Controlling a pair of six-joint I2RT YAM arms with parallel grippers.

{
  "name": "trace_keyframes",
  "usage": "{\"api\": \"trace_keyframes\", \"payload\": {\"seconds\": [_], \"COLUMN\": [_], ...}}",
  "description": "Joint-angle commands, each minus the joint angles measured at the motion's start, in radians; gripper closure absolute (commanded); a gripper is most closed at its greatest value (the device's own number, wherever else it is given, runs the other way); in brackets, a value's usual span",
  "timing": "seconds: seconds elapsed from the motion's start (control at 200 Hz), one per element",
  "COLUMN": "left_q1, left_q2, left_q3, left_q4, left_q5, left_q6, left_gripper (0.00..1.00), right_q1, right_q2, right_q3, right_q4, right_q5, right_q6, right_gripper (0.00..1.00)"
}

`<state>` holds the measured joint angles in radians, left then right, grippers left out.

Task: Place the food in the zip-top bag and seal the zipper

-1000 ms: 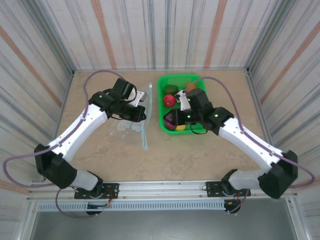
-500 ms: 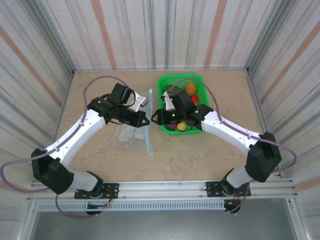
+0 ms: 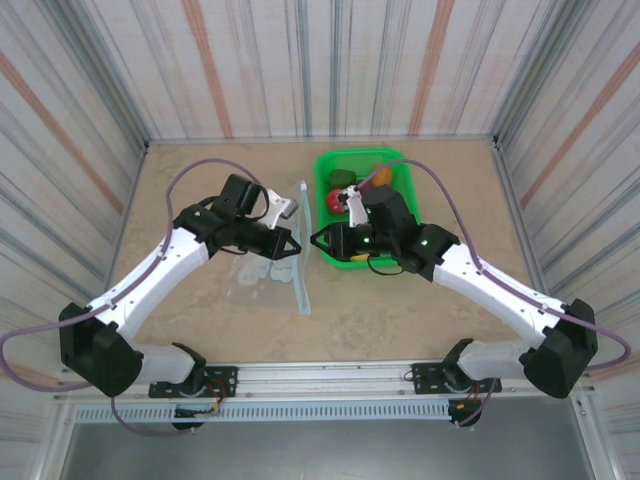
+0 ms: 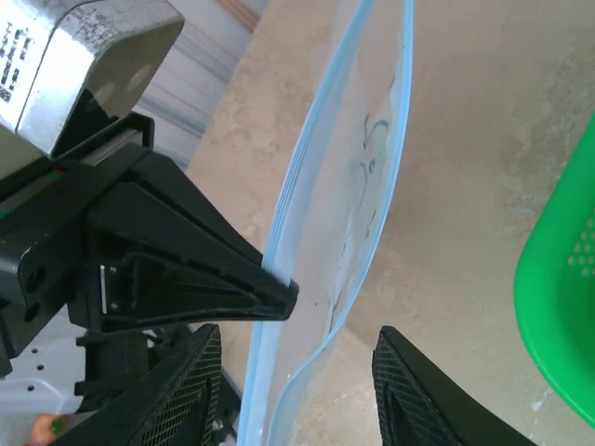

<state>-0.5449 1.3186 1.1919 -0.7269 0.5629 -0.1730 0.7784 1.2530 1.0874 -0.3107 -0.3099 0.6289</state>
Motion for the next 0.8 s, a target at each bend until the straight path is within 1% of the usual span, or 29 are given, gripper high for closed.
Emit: {"api": "trace_keyframes", "payload": {"seconds": [0.0, 0.075, 0.17, 0.22, 0.306, 0.386, 0.446, 0.566, 0.651, 0.761, 0.796], "left_q1": [-0.004, -0.01, -0.017, -0.018, -0.019, -0.019, -0.019, -0.018, -0.019, -0.018, -0.018], "left_q2": [-0.028, -0.034, -0.035, -0.036, -0.038, -0.035, -0.033, -0.018, -0.005, -0.019, -0.029], "left_q3": [-0.014, -0.019, -0.025, -0.031, -0.046, -0.052, -0.053, -0.063, -0.076, -0.095, -0.104], "left_q4": [0.073, 0.079, 0.075, 0.071, 0.068, 0.056, 0.05, 0.056, 0.084, 0.125, 0.137], "left_q5": [0.077, 0.081, 0.085, 0.08, 0.077, 0.078, 0.059, 0.024, 0.029, 0.002, -0.008], "left_q6": [-0.013, -0.014, -0.01, -0.01, -0.009, -0.014, -0.03, -0.082, -0.123, -0.169, -0.178], "left_gripper": [1.0, 1.0, 1.0, 1.0, 1.0, 1.0, 1.0, 1.0, 0.87, 0.79, 0.79], "right_q1": [-0.012, -0.022, -0.036, -0.04, -0.051, -0.063, -0.071, -0.07, -0.06, -0.037, -0.032], "right_q2": [0.033, 0.062, 0.108, 0.128, 0.146, 0.159, 0.172, 0.173, 0.162, 0.136, 0.127], "right_q3": [-0.008, -0.003, 0.001, 0.008, 0.001, -0.008, -0.013, -0.048, -0.083, -0.11, -0.114], "right_q4": [-0.015, -0.017, 0.002, 0.003, 0.037, 0.067, 0.081, 0.16, 0.227, 0.265, 0.269], "right_q5": [0.033, 0.049, 0.022, 0.019, 0.001, -0.025, -0.042, -0.083, -0.076, -0.025, -0.009], "right_q6": [0.02, 0.021, 0.018, 0.017, 0.028, 0.054, 0.081, 0.17, 0.254, 0.318, 0.33], "right_gripper": [0.53, 0.54, 0.55, 0.58, 0.69, 0.86, 1.0, 1.0, 1.0, 1.0, 1.0]}}
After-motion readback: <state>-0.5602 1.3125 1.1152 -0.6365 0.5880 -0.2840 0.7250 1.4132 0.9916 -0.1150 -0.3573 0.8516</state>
